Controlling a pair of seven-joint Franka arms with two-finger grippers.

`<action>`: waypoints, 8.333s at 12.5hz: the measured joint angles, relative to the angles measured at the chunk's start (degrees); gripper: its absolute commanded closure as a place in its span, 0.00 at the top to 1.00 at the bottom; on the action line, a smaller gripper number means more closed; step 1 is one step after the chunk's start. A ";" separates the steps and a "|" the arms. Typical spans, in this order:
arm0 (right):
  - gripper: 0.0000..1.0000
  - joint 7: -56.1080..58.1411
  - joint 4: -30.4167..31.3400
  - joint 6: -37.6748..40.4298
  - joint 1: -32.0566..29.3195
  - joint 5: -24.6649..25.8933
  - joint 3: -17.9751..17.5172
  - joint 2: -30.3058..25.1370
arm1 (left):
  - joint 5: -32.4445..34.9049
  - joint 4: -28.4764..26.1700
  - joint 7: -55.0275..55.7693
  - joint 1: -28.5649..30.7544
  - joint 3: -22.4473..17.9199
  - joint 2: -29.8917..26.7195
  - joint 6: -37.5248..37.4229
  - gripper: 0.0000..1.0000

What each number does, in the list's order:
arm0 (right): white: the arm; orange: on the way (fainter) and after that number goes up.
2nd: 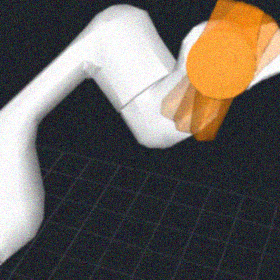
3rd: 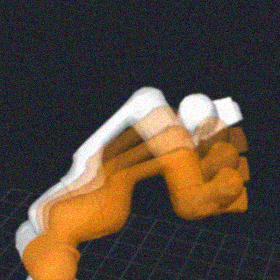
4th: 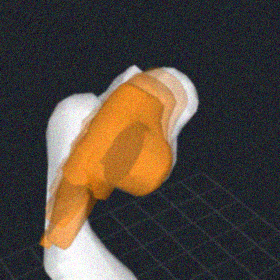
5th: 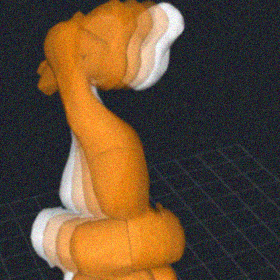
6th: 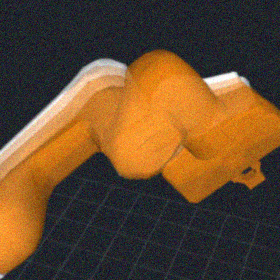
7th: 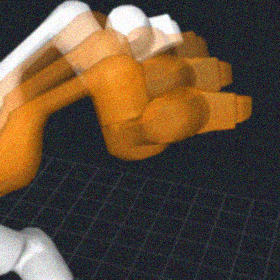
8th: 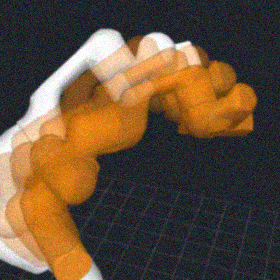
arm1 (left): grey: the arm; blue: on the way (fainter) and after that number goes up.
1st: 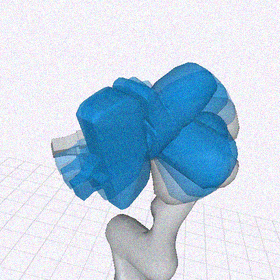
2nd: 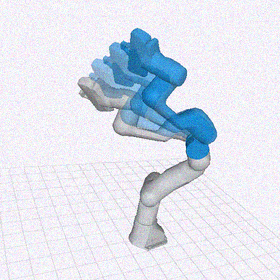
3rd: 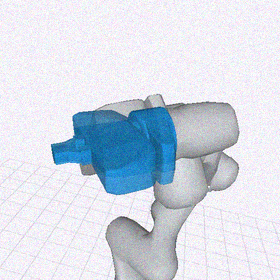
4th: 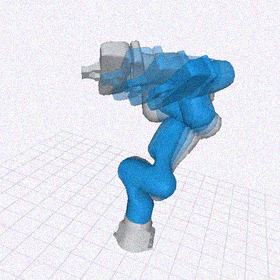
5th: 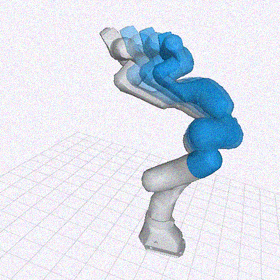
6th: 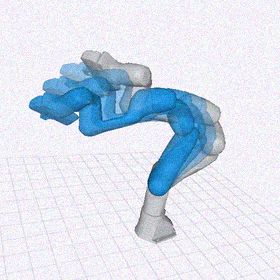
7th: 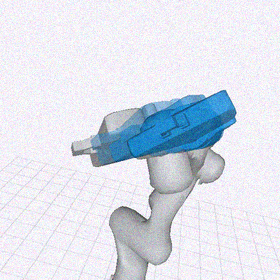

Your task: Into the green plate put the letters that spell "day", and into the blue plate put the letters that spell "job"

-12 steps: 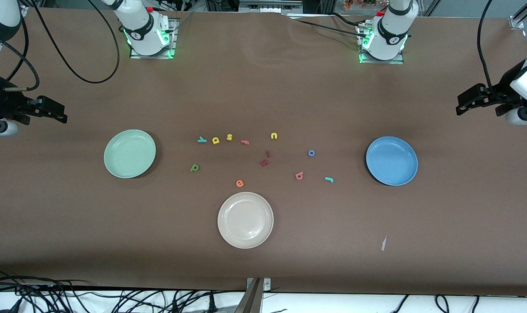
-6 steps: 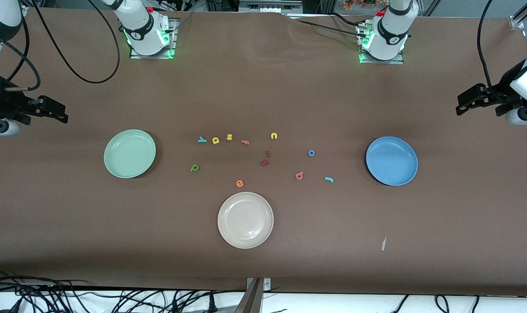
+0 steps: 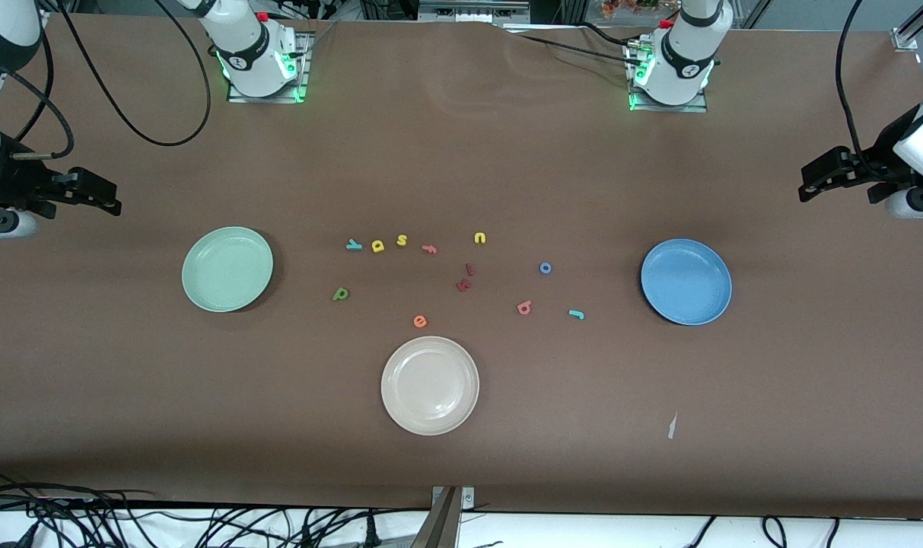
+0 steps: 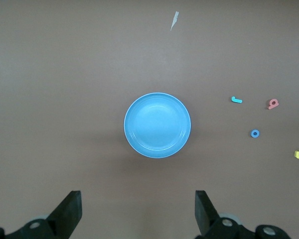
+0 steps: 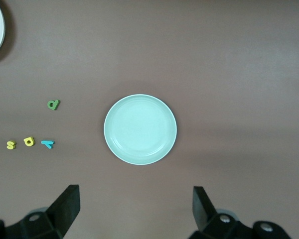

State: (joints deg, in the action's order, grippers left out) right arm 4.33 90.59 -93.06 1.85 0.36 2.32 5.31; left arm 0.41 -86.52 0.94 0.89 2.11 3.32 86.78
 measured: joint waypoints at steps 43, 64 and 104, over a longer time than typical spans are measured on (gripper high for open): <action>1.00 -32.83 5.45 -12.76 21.03 0.06 -2.83 10.13 | -2.60 -0.18 15.08 -14.59 1.25 23.93 18.32 1.00; 0.09 -57.85 17.13 -53.19 22.93 0.45 -1.79 30.39 | -3.91 -2.55 75.39 -20.92 1.28 38.67 41.25 1.00; 1.00 -18.83 9.72 -13.74 23.21 -2.74 10.60 15.20 | -0.04 -6.79 41.16 -13.57 0.11 31.78 26.76 0.00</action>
State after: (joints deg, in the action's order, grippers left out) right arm -14.51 100.31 -106.79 25.06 -2.38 12.92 20.51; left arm 0.37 -93.31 42.10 -12.68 2.22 35.10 113.53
